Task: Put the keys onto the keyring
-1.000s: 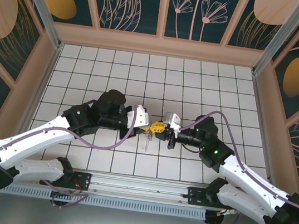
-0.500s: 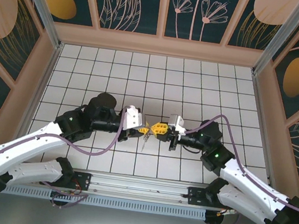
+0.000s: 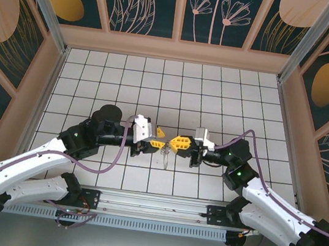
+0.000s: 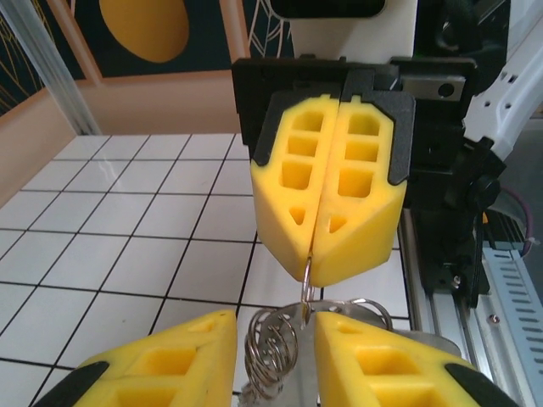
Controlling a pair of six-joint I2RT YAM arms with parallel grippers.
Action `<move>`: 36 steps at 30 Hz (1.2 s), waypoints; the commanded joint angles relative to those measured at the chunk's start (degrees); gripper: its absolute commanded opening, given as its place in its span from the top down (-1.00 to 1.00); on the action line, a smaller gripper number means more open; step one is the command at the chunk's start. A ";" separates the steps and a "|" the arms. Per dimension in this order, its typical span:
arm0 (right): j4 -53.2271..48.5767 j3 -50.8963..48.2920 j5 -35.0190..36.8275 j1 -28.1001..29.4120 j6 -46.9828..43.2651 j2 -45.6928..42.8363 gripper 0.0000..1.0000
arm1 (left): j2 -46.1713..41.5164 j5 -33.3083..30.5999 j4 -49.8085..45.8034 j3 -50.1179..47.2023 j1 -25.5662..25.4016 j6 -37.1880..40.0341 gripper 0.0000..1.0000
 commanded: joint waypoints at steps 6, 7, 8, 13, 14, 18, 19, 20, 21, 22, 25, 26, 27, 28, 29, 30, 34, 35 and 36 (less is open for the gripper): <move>9.92 -1.20 -2.63 -0.52 3.38 -0.17 1.00 | 0.16 3.31 4.00 -0.26 -0.15 -1.13 0.45; 10.81 -1.33 -2.80 -0.57 3.71 0.08 1.00 | 0.30 3.52 3.99 -0.26 -0.15 -1.10 0.45; 11.63 -1.38 -3.03 -0.60 4.10 0.36 1.00 | 0.49 3.73 4.00 -0.22 -0.16 -1.14 0.46; 14.33 -1.56 -3.52 -0.65 5.30 1.72 1.00 | 0.67 4.26 4.17 -0.18 -0.16 -0.97 0.50; 14.65 -1.51 -3.61 -0.60 5.36 1.92 1.00 | 0.67 4.38 4.25 -0.26 -0.15 -0.95 0.52; 15.50 -1.76 -3.79 -0.60 5.82 2.54 1.00 | 1.02 5.23 4.70 -0.26 -0.15 -0.96 0.59; 15.59 -1.82 -3.79 -0.60 5.86 2.63 1.00 | 1.15 5.35 4.72 -0.22 -0.11 -0.92 0.61; 15.75 -1.90 -3.83 -0.60 5.93 2.73 1.00 | 1.28 5.56 4.87 -0.28 -0.13 -0.92 0.62; 15.77 -1.81 -3.92 -0.60 6.00 2.85 1.00 | 1.37 5.65 5.05 -0.34 -0.13 -1.04 0.64; 15.94 -1.90 -3.97 -0.60 6.05 2.96 1.00 | 1.50 5.84 5.12 -0.33 -0.13 -1.05 0.64; 16.34 -1.91 -4.38 -0.60 6.15 3.53 1.00 | 1.64 6.04 5.39 -0.32 -0.09 -1.00 0.64; 16.42 -1.91 -4.49 -0.60 6.24 3.63 1.00 | 1.68 6.05 5.40 -0.33 -0.16 -1.03 0.65; 16.55 -1.91 -4.58 -0.63 6.33 3.81 1.00 | 1.64 6.07 5.32 -0.26 -0.11 -1.03 0.67; 16.56 -1.91 -4.75 -0.61 6.33 3.88 1.00 | 1.68 5.97 5.32 -0.26 -0.09 -1.05 0.69; 16.54 -1.87 -4.76 -0.60 6.33 3.88 1.00 | 1.55 5.89 5.31 -0.33 -0.09 -1.06 0.69; 16.48 -1.91 -4.78 -0.60 6.33 3.84 1.00 | 1.40 5.75 5.32 -0.32 -0.15 -1.12 0.72; 16.05 -1.99 -4.87 -0.65 6.11 3.91 1.00 | 0.98 5.43 5.12 -0.44 -0.16 -1.08 0.99; 15.79 -1.91 -4.75 -0.63 5.98 3.87 1.00 | 0.89 5.19 5.02 -0.35 -0.15 -1.03 1.00; 15.26 -1.82 -4.46 -0.62 5.68 3.77 1.00 | 0.77 4.90 4.83 -0.28 -0.13 -0.99 1.00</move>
